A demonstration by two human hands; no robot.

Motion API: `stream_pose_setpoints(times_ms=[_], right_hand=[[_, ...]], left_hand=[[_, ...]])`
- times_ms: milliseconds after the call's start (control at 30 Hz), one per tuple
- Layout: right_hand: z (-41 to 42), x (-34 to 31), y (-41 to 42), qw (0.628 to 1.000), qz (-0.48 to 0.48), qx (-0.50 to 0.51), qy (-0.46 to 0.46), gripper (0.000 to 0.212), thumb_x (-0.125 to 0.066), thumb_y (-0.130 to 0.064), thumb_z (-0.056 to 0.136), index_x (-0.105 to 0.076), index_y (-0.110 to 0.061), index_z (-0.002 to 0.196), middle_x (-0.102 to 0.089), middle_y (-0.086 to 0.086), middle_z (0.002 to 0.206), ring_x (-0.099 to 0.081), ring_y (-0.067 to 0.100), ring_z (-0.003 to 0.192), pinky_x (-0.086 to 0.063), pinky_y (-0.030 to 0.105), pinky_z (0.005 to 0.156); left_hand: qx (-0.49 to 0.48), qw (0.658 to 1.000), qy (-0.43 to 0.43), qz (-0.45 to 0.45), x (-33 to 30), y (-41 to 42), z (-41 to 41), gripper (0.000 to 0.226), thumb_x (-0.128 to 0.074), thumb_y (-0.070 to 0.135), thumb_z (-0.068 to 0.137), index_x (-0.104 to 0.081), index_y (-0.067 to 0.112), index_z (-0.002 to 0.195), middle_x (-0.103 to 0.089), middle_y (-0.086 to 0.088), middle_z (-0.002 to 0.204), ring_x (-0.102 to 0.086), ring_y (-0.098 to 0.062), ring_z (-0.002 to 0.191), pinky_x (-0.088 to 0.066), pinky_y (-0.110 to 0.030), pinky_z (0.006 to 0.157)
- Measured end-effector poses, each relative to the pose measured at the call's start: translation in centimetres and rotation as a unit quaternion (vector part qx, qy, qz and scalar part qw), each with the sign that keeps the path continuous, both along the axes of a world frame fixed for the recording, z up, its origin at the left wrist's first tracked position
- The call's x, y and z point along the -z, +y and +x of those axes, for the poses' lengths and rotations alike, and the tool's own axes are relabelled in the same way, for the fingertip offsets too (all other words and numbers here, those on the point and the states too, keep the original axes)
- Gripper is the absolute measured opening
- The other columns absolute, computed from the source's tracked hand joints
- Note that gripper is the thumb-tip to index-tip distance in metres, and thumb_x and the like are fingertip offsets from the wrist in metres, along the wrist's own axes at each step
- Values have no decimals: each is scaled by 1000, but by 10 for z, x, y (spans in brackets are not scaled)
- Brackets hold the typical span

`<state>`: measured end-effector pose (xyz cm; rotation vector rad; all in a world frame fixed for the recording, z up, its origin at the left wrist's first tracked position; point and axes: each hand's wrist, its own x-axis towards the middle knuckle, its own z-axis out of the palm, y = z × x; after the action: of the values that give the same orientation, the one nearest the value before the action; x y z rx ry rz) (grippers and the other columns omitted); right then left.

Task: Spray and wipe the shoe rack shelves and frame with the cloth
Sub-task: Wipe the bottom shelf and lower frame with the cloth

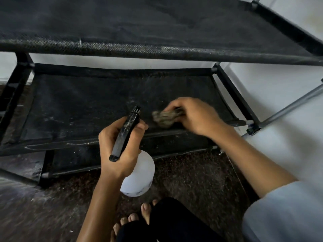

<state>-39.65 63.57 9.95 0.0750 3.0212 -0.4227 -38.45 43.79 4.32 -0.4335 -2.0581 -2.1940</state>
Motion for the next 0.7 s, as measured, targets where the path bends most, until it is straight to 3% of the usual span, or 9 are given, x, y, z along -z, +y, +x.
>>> stream_pose_setpoints(times_ms=[67,200,300,400,533,700], right_hand=[[13,-3,44,997,34,65,2,40,-64,-5,84,-65,-36,109,-61,-6,117,-58,19,107,-47,40,91],[29,-11,106,981,61,182,24,37,-72,1,76,-71,-16,109,-53,12,118,-52,29,110,-40,33,98],[26,-3,104,974,66,214,29,34,-65,2,80,-70,-20,105,-59,11,114,-55,31,105,-46,37,91],[31,5,95,968,100,215,75,38,-59,4,81,-69,-24,105,-62,11,112,-57,35,101,-50,39,83],[36,3,94,968,93,221,80,38,-60,3,81,-69,-23,108,-62,13,115,-57,37,103,-46,37,84],[29,-4,69,972,77,211,62,33,-66,-4,82,-70,-25,107,-66,14,112,-60,36,101,-50,40,87]], left_hand=[[1,1000,-4,6,-1,-1,0,25,-52,39,82,-68,19,77,-63,-20,70,-59,-29,61,-47,-36,37],[1,1000,-10,16,-1,-1,0,21,-53,39,82,-67,24,77,-64,-12,69,-61,-26,65,-47,-28,38],[7,1000,-12,20,-2,-2,0,21,-53,39,81,-67,24,77,-65,-12,70,-61,-28,64,-47,-28,38],[17,1000,-1,19,-2,-2,0,23,-54,38,83,-67,20,77,-63,-17,71,-59,-32,59,-46,-39,39],[32,999,5,21,-1,-4,0,28,-55,35,85,-65,9,78,-62,-24,74,-50,-28,46,-40,-43,40],[36,999,-23,31,-6,-6,4,32,-57,34,83,-65,4,79,-62,-27,75,-51,-36,51,-41,-43,41]])
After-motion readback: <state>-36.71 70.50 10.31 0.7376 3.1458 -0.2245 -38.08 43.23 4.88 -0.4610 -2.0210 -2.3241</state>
